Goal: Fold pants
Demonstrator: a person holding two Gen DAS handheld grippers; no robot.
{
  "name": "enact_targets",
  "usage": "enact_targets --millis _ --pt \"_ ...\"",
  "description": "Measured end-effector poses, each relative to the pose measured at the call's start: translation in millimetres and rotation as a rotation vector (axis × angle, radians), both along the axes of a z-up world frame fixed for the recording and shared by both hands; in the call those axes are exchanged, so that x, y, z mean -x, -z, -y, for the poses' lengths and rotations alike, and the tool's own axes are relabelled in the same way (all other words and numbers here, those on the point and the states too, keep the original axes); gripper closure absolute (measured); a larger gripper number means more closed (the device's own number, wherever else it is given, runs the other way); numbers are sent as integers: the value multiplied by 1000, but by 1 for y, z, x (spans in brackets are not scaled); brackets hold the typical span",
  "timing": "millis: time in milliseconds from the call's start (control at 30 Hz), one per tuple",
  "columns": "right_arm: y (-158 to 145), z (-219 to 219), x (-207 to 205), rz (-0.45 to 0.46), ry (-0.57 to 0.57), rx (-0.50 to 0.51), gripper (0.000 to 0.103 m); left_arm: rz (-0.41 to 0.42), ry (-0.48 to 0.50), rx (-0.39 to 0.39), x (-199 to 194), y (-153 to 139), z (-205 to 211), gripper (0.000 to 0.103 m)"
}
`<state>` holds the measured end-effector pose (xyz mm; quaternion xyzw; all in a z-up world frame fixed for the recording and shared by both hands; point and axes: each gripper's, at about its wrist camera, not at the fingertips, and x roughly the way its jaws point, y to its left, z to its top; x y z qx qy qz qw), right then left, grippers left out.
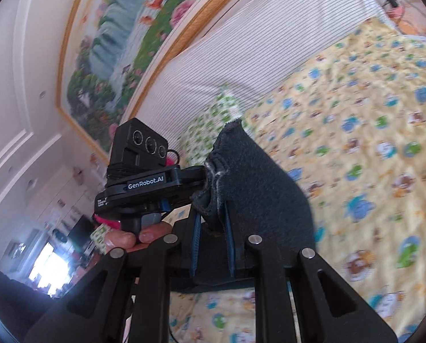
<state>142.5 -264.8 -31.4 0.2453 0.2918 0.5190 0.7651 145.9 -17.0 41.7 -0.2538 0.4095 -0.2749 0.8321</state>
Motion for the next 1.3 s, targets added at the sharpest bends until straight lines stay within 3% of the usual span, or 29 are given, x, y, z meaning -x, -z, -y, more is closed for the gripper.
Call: enact_targets --millis 133,300,800,1300 --pt "4 -29 6 -3 -82 23 86 -17 -56 25 23 11 -28 95" --pt "16 -62 13 -19 -158 79 93 -47 -118 74 48 31 -60 95" --pt "59 -105 14 -106 -206 225 94 -143 -223 148 82 92 -102 95" --pt "51 -104 24 -112 -189 249 93 -108 -337 170 144 79 -135 94"
